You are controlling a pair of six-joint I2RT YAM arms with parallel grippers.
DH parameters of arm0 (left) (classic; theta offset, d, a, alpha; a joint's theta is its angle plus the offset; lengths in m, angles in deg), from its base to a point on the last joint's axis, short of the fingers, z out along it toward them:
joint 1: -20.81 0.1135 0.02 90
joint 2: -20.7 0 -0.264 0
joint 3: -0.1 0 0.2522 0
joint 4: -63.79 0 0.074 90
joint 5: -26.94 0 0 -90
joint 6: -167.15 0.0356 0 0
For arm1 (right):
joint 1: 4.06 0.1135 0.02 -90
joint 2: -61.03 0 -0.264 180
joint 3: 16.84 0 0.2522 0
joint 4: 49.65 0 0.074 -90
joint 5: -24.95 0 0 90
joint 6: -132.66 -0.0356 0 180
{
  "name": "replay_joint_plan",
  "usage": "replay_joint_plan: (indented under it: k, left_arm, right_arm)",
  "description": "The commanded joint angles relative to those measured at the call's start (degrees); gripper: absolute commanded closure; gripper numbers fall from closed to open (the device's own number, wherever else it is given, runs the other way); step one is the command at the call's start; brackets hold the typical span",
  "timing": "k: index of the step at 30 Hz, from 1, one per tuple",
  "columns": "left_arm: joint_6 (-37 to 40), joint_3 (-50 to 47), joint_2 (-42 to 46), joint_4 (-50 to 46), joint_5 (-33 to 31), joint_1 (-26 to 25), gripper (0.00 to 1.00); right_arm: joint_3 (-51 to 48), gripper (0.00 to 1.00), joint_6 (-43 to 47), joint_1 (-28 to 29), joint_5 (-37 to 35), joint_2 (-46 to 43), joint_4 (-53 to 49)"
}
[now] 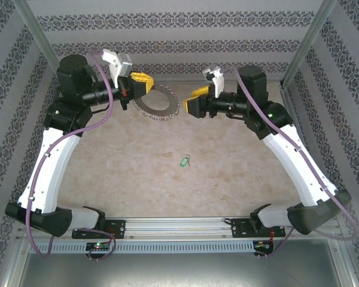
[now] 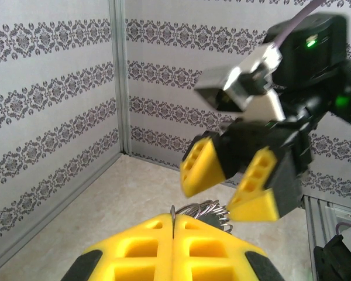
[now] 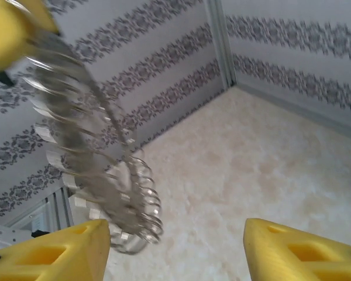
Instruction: Put the keys on the keyring
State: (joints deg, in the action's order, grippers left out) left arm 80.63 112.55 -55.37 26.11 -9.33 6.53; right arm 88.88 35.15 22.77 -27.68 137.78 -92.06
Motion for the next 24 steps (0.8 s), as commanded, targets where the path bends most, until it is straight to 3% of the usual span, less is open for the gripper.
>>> replay_joint_plan:
  k: [1,10,14,24]
  left_arm:
    - [1.95,2.59,-0.39,-0.66,0.82,-0.84,1.0]
    - [2.14,3.78,-0.75,-1.55,0.75,-1.85,1.0]
    - [2.14,3.87,-0.39,-2.33,0.84,-2.28,1.0]
    - [3.05,4.99,-0.63,-4.27,-0.28,-3.05,1.0]
  right_arm:
    - [2.82,0.35,2.56,1.49,1.22,1.39,-0.45]
    - [10.59,0.33,4.61,4.53,4.37,7.27,-1.71]
    - [13.7,0.38,7.01,5.87,4.2,10.1,-4.77]
    - [15.72,0.91,11.03,7.32,4.97,11.19,-7.71]
